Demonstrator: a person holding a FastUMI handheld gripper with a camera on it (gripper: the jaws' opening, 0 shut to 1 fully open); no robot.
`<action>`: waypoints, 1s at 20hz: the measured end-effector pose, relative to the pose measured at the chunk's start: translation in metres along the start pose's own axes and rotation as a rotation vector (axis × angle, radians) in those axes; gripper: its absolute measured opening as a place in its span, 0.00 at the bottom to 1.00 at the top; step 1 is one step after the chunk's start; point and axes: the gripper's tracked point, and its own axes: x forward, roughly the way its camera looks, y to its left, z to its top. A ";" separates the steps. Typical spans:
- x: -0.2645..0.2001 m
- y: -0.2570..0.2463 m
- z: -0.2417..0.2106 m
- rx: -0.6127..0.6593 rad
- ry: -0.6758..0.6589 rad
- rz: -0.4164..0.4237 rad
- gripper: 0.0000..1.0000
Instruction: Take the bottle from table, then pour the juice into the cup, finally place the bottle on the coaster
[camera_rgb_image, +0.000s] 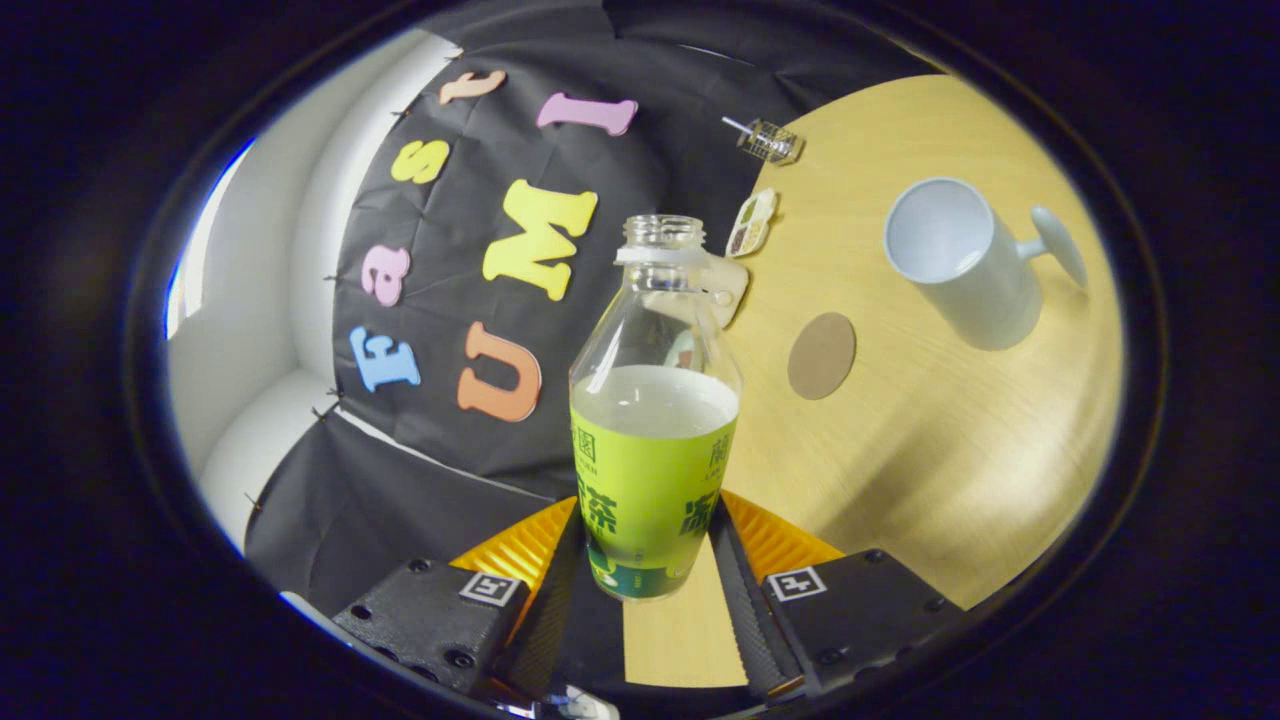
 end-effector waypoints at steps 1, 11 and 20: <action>0.000 0.002 0.003 0.042 -0.009 0.014 0.75; 0.004 0.019 0.029 0.231 -0.073 0.127 0.75; 0.012 0.019 0.043 0.363 -0.104 0.184 0.75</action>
